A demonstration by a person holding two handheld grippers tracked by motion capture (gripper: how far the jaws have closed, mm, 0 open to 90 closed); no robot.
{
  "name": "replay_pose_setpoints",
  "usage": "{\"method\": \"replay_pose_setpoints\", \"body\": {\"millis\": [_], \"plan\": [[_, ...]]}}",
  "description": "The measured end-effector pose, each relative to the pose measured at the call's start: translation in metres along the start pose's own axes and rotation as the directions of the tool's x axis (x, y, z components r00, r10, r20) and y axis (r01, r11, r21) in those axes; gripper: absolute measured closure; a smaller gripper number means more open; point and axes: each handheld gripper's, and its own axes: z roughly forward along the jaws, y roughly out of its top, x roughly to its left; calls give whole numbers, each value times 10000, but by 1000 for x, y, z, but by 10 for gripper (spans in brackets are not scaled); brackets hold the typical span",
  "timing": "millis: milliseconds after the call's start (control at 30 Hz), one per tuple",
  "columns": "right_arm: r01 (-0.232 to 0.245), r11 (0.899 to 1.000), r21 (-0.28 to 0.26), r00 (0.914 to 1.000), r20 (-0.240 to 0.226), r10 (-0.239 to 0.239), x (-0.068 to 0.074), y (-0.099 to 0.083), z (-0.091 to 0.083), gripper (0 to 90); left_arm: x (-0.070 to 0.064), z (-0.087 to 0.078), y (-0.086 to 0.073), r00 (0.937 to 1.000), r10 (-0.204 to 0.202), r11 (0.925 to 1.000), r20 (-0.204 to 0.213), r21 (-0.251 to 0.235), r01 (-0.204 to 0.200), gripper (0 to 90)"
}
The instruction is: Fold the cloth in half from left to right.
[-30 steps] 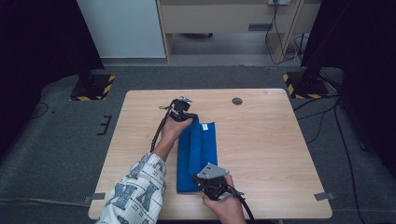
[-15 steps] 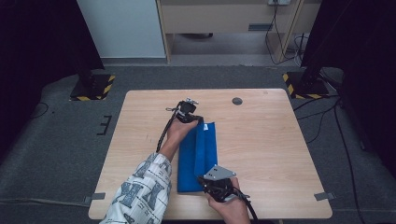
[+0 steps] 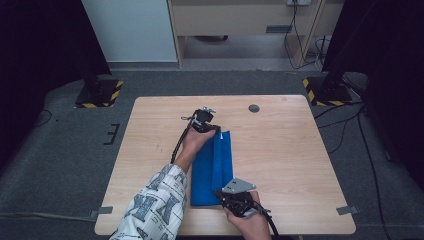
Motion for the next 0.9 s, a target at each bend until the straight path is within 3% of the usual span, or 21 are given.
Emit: {"method": "replay_pose_setpoints", "body": {"millis": [300, 500, 900], "plan": [[-78, 9999, 143, 10000, 27, 77, -2, -4, 1, 853, 0, 9, -3, 9999, -62, 9999, 130, 146, 61, 871], [-169, 9997, 156, 9998, 124, 167, -8, -6, -2, 853, -2, 9, -1, 9996, -227, 9997, 192, -58, 228, 874], [-318, 9984, 460, 9994, 156, 311, -14, -13, -1, 818, -7, 19, -4, 9998, -121, 9999, 148, 115, 120, 821]]}}
